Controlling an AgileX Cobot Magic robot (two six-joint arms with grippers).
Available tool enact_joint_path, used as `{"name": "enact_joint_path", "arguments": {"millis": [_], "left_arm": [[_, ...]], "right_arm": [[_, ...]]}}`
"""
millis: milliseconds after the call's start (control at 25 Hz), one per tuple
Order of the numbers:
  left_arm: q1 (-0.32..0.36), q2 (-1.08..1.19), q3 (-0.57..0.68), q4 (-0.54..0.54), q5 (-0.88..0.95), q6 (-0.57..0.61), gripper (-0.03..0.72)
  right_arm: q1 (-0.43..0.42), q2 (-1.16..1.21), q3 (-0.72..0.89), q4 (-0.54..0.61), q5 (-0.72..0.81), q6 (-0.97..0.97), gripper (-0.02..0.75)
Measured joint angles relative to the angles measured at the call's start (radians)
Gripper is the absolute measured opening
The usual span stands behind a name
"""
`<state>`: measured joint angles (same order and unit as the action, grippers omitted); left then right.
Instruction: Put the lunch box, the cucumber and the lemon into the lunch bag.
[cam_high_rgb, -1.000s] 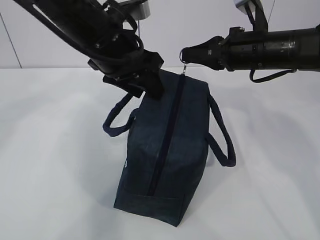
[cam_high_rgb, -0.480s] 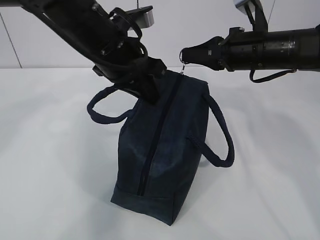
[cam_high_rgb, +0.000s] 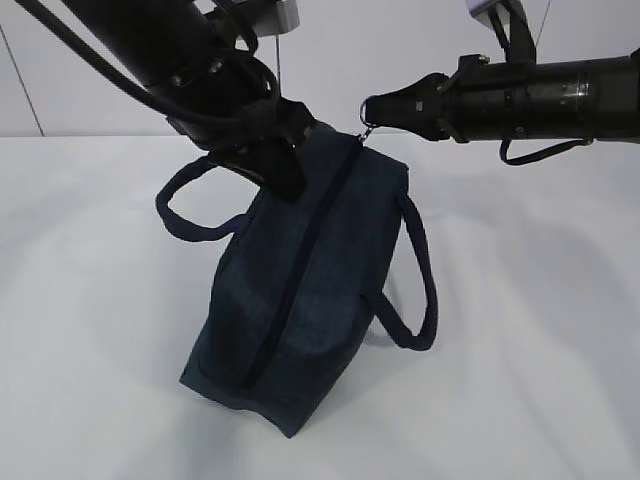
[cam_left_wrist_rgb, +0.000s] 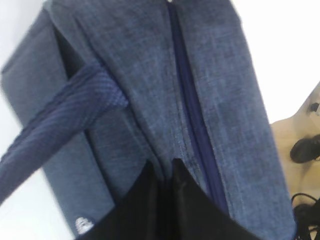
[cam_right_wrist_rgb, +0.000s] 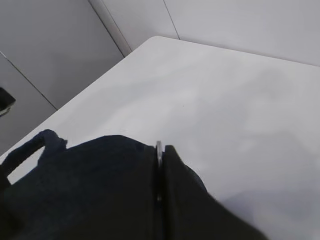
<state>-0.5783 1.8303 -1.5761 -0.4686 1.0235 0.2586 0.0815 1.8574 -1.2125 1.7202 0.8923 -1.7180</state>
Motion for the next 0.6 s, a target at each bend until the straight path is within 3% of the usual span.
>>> {"name": "enact_joint_path", "arguments": {"millis": [600], "left_arm": [[0.002, -0.054, 0.0, -0.005, 0.112, 0.029, -0.007]], "right_arm": [[0.0, 0.0, 0.0, 0.031, -0.024, -0.031, 0.0]]}}
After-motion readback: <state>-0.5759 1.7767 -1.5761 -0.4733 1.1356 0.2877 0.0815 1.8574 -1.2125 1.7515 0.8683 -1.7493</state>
